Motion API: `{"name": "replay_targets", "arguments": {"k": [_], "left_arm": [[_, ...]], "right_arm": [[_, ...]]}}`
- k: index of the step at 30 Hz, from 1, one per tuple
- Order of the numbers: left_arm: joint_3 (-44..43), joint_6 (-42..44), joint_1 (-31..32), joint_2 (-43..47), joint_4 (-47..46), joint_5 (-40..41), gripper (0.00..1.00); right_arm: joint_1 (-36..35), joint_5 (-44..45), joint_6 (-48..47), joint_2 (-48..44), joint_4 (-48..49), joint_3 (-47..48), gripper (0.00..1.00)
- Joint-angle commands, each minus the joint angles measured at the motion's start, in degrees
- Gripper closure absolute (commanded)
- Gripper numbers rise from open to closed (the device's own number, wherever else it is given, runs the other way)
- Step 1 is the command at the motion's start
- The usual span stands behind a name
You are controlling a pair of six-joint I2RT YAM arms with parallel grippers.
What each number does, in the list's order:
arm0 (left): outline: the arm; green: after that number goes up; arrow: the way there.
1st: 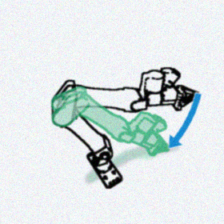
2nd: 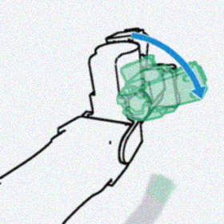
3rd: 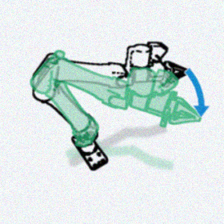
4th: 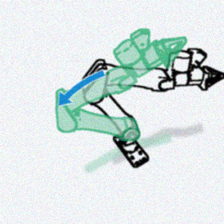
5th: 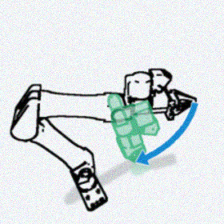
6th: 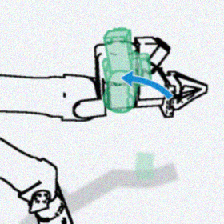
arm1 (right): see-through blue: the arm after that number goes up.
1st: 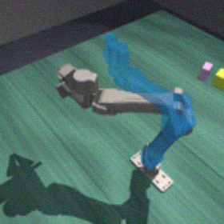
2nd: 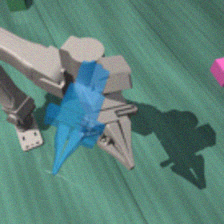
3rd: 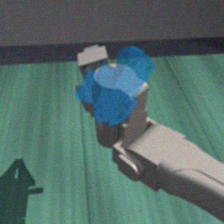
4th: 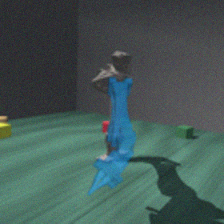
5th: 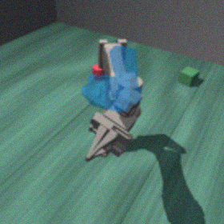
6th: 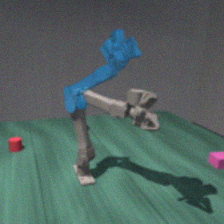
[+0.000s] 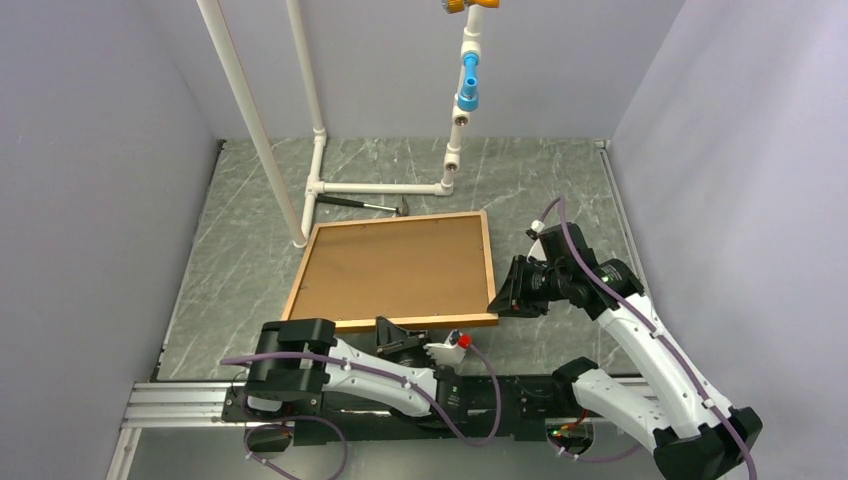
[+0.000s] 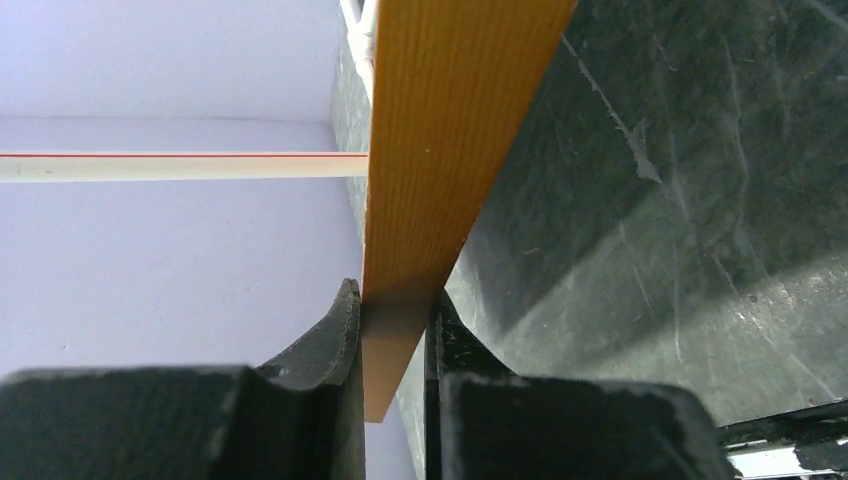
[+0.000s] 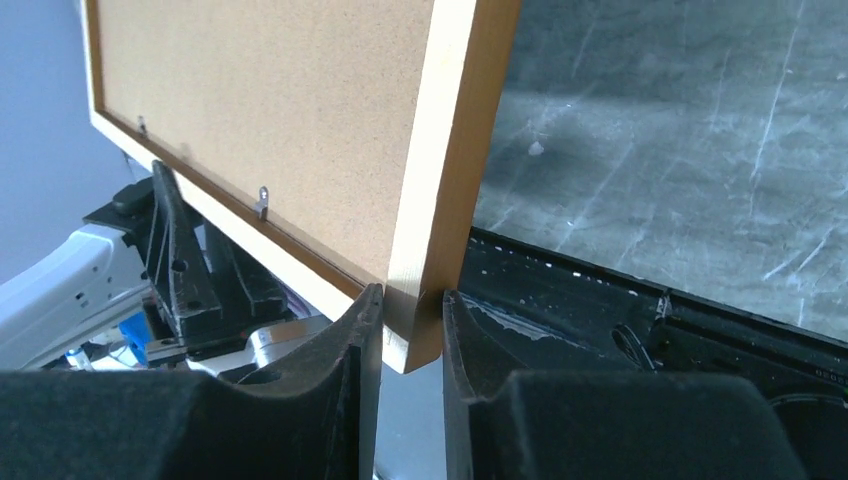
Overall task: Put the photo into the frame
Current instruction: Turn over the photo frame at the center of the board.
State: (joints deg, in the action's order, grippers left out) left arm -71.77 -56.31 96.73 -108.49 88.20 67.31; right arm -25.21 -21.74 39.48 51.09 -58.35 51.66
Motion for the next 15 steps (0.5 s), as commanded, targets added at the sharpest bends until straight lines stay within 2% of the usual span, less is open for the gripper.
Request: {"name": "replay_targets", "arguments": {"k": [1,3,7,9,12,15], "left_arm": [[-2.5,-7.0,-0.8,2.9,2.0,3.4,1.0],[-3.0,-6.2,-0.8,3.9,2.0,3.4,1.0],[-4.0,-4.5,-0.8,7.0,1.9,3.5,1.0],[-4.6,-3.0,-0.7,8.8,1.6,3.4,1.0],[-5.0,-0.3,-0.4,11.9,0.3,2.9,1.0],[-4.4,6.2,-0.3,16.1,-5.2,1.0,1.0]], "right_arm": [[-0.2,-3.7,-0.5,-2.6,1.5,3.1,0.7],[-0.2,-3.0,-0.6,-4.0,2.7,4.4,0.49],[-0.2,-1.8,-2.4,-5.7,4.6,6.7,0.19],[-0.2,-1.8,-4.0,-6.5,5.8,7.4,0.01],[-0.2,-0.5,-6.9,-7.4,7.3,9.1,0.0],[-0.2,1.8,-9.3,-8.9,9.6,10.8,0.0]]}}
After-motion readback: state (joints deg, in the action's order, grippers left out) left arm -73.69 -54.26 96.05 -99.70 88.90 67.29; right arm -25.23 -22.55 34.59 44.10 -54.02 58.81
